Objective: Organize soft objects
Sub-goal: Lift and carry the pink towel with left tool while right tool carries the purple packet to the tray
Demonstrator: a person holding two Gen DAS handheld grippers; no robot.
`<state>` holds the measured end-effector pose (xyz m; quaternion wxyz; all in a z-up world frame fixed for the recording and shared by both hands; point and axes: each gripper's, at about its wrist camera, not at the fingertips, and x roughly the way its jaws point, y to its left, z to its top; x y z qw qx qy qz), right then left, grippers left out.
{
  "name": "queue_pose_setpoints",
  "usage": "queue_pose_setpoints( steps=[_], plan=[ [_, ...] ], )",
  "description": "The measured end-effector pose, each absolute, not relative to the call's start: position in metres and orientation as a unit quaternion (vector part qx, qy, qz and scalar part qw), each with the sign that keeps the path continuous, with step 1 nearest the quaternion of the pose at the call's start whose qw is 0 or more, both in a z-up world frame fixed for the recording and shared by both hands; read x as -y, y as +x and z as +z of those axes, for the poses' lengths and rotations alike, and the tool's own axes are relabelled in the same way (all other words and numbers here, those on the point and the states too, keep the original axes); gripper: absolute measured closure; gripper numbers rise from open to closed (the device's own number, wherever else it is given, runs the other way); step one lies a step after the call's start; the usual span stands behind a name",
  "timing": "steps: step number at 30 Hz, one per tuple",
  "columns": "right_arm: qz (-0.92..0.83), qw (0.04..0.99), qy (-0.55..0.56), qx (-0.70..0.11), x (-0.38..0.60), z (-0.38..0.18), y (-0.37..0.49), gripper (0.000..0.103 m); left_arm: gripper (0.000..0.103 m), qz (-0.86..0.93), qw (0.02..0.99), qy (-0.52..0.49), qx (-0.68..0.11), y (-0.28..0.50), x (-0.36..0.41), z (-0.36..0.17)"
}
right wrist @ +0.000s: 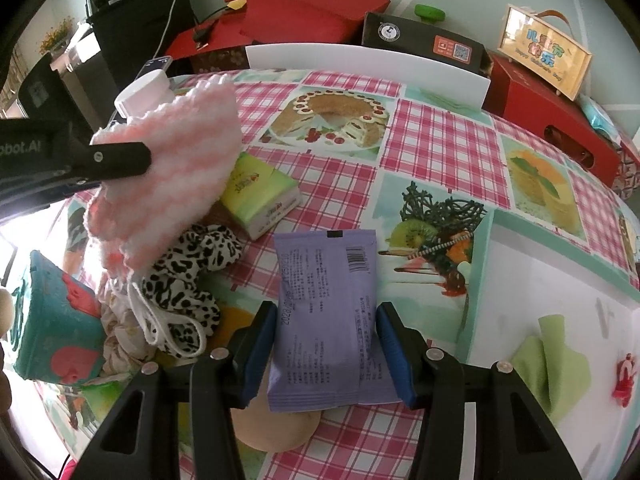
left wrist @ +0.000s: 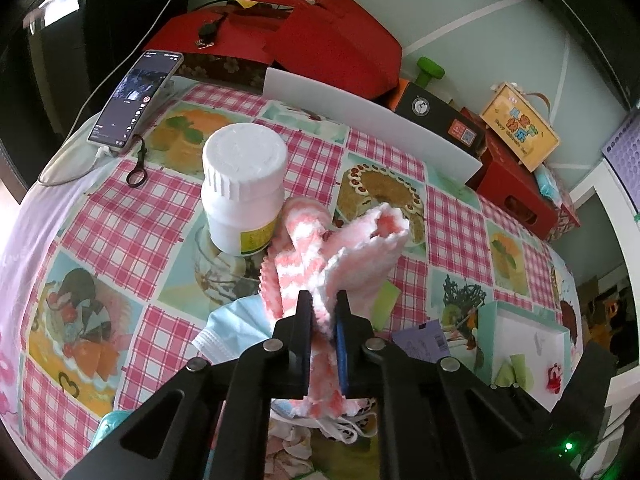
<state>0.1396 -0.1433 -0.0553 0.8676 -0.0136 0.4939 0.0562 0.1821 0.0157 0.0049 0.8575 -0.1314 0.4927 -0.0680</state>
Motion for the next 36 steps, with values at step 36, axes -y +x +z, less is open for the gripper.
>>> queue_pose_setpoints(
  steps=[36],
  plan=[
    [0.017, 0.913, 0.033, -0.407, 0.187, 0.014, 0.119, 0.050, 0.094, -0.136, 0.911, -0.169, -0.352, 0.143, -0.017, 0.094]
  ],
)
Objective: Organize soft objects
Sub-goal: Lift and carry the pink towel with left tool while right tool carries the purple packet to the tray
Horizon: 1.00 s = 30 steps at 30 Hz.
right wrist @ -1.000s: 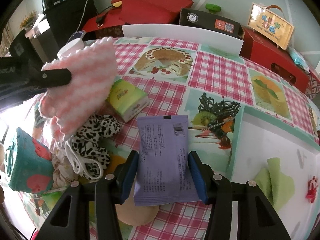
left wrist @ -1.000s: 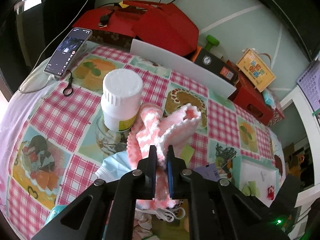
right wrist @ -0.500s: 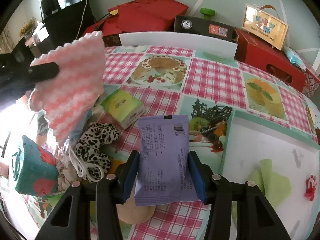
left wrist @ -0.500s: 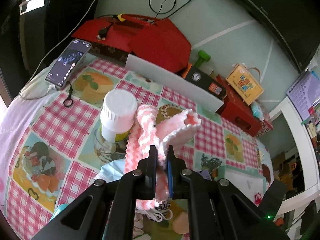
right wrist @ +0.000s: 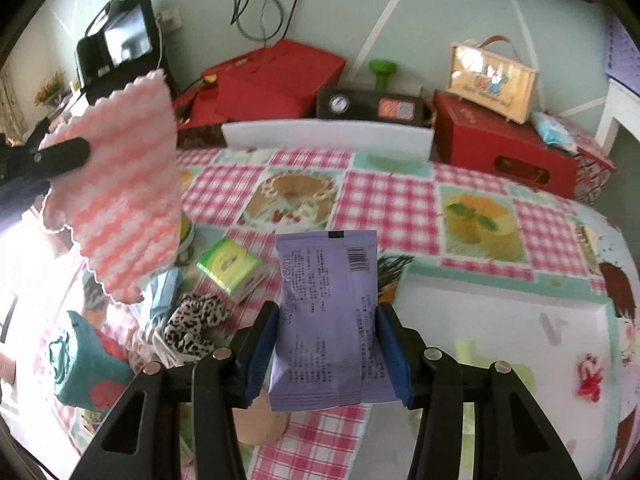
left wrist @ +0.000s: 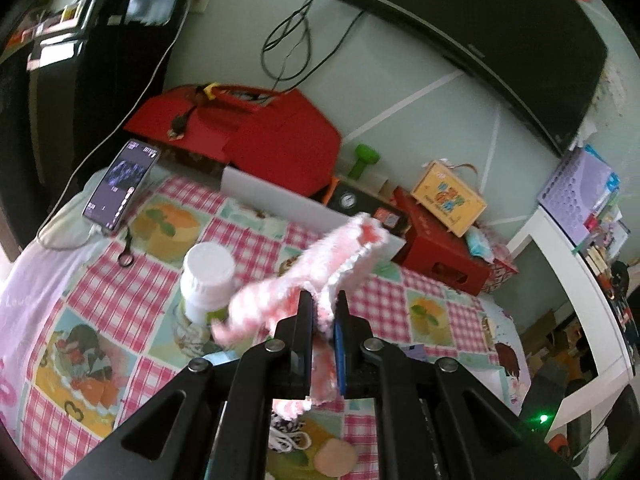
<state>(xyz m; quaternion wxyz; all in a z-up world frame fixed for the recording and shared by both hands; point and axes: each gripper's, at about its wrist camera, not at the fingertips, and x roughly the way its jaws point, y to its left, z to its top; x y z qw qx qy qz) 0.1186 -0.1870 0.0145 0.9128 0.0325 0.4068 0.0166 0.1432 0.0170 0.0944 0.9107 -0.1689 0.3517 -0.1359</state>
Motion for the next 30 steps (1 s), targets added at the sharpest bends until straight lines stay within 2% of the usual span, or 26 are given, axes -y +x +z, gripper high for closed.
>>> queue_pose_setpoints(
  steps=[12, 30],
  plan=[
    [-0.059, 0.925, 0.061, -0.370, 0.247, 0.040, 0.096, 0.050, 0.094, -0.202, 0.915, -0.141, -0.320, 0.129, 0.023, 0.115],
    [-0.240, 0.899, 0.145, -0.337, 0.388, 0.053, 0.029, 0.050, 0.094, -0.319, 0.881, -0.058, -0.344, 0.111, 0.143, 0.095]
  ],
)
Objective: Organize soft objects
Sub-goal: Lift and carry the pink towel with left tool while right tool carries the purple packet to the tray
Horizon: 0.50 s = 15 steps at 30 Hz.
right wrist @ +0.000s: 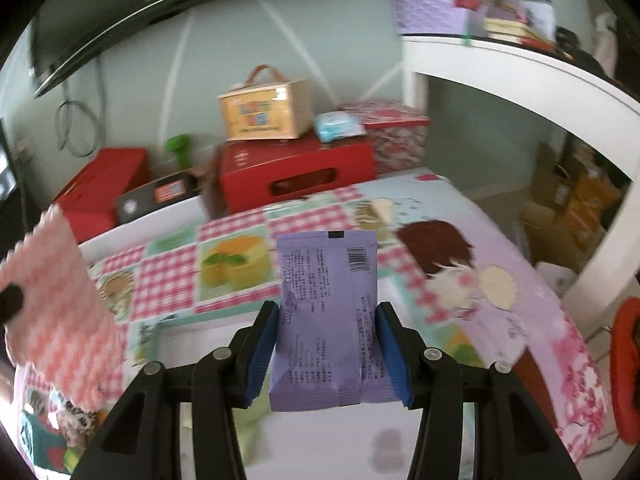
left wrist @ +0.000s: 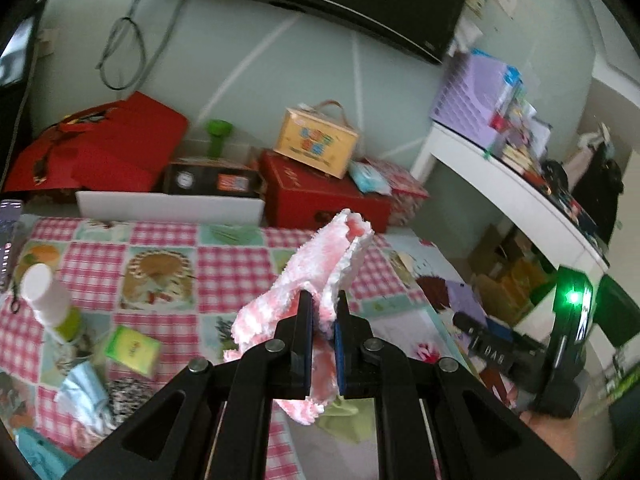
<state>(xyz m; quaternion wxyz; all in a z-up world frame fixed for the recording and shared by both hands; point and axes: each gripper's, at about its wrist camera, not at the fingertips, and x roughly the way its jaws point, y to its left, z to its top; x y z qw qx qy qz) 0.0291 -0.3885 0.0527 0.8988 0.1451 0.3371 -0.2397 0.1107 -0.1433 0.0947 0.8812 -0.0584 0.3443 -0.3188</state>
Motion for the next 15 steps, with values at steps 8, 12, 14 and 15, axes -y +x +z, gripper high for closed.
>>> queue_pose_setpoints(
  steps=[8, 12, 14, 15],
  plan=[
    [-0.280, 0.880, 0.177, -0.340, 0.424, 0.045, 0.009, 0.050, 0.094, -0.352, 0.861, -0.029, -0.366, 0.104, 0.186, 0.073],
    [-0.282, 0.876, 0.180, -0.349, 0.426, 0.039, 0.010, 0.050, 0.094, -0.353, 0.856, -0.022, -0.378, 0.105, 0.197, 0.056],
    [-0.278, 0.875, 0.182, -0.352, 0.426, 0.036, 0.011, 0.050, 0.094, -0.350, 0.851, -0.025, -0.392, 0.109, 0.201, 0.045],
    [-0.276, 0.874, 0.182, -0.355, 0.426, 0.033, 0.012, 0.050, 0.094, -0.346, 0.848, -0.024, -0.401, 0.111, 0.202, 0.040]
  ],
)
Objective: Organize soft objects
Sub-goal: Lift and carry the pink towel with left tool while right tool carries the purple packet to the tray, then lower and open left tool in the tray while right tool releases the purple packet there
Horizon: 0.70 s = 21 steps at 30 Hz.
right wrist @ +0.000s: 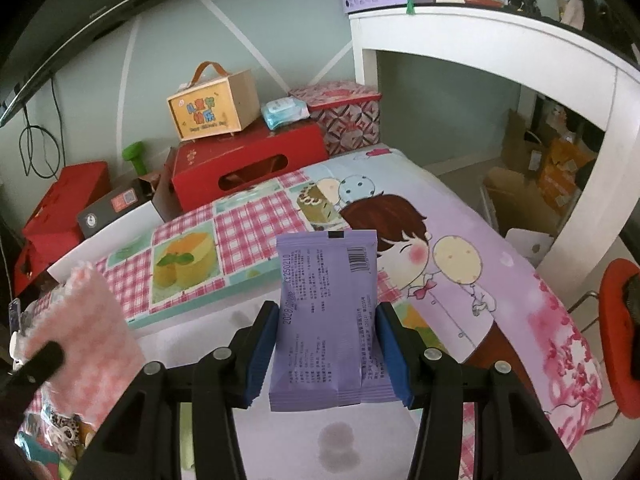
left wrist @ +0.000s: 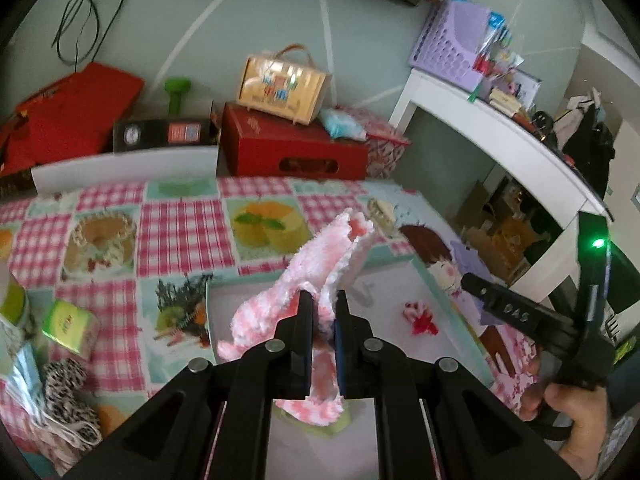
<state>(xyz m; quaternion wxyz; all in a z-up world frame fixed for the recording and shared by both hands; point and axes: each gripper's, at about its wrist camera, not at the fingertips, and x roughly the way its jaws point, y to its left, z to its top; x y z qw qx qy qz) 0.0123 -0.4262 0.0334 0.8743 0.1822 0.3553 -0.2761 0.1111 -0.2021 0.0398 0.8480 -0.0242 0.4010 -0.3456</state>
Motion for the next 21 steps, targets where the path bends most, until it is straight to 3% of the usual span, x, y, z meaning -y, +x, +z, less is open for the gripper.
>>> queue_pose_setpoints(
  steps=[11, 21],
  plan=[
    [-0.248, 0.870, 0.165, -0.393, 0.412, 0.012, 0.034, 0.050, 0.094, -0.290, 0.827, 0.006, -0.482, 0.127, 0.208, -0.011],
    [-0.212, 0.861, 0.148, -0.438, 0.394, -0.016, 0.057, 0.050, 0.094, -0.270, 0.816, 0.029, -0.510, 0.130, 0.213, -0.029]
  ],
)
